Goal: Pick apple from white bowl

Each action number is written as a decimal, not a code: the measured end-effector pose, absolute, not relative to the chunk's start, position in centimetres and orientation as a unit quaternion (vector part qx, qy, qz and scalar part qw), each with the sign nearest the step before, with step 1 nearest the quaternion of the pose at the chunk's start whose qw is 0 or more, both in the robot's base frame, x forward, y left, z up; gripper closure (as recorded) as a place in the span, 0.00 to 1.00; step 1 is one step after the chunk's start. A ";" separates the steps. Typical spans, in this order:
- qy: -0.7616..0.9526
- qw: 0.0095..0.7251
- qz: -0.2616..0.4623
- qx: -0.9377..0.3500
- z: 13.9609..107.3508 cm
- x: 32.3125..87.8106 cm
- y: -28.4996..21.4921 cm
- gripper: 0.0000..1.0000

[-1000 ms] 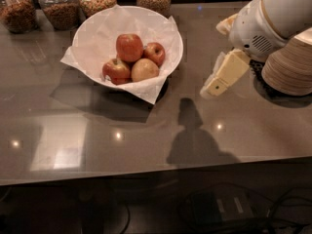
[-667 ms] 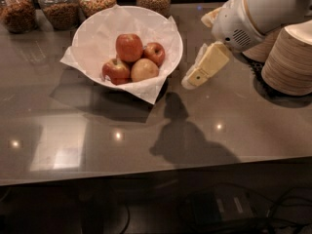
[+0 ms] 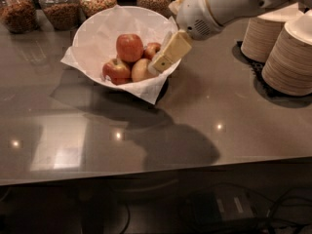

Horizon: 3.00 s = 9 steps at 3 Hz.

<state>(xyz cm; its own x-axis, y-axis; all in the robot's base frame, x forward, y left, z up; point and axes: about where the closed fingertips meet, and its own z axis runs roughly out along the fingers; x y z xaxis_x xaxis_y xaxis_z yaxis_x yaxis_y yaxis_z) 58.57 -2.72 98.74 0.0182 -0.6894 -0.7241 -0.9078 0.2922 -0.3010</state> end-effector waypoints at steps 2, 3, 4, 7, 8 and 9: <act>0.665 0.431 0.140 -0.594 97.9 61.8 1.0 0.00; 0.657 0.433 0.148 -0.599 97.3 63.4 2.2 0.00; 0.649 0.430 0.162 -0.607 96.5 64.8 3.8 0.00; 0.644 0.399 0.190 -0.624 93.4 66.2 6.5 0.00; 0.647 0.387 0.197 -0.627 92.2 66.1 6.8 0.00; 0.650 0.382 0.198 -0.627 91.7 66.2 6.9 0.00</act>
Offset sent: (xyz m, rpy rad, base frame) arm 0.0532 0.0503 -0.0157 0.0394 -0.0498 0.0642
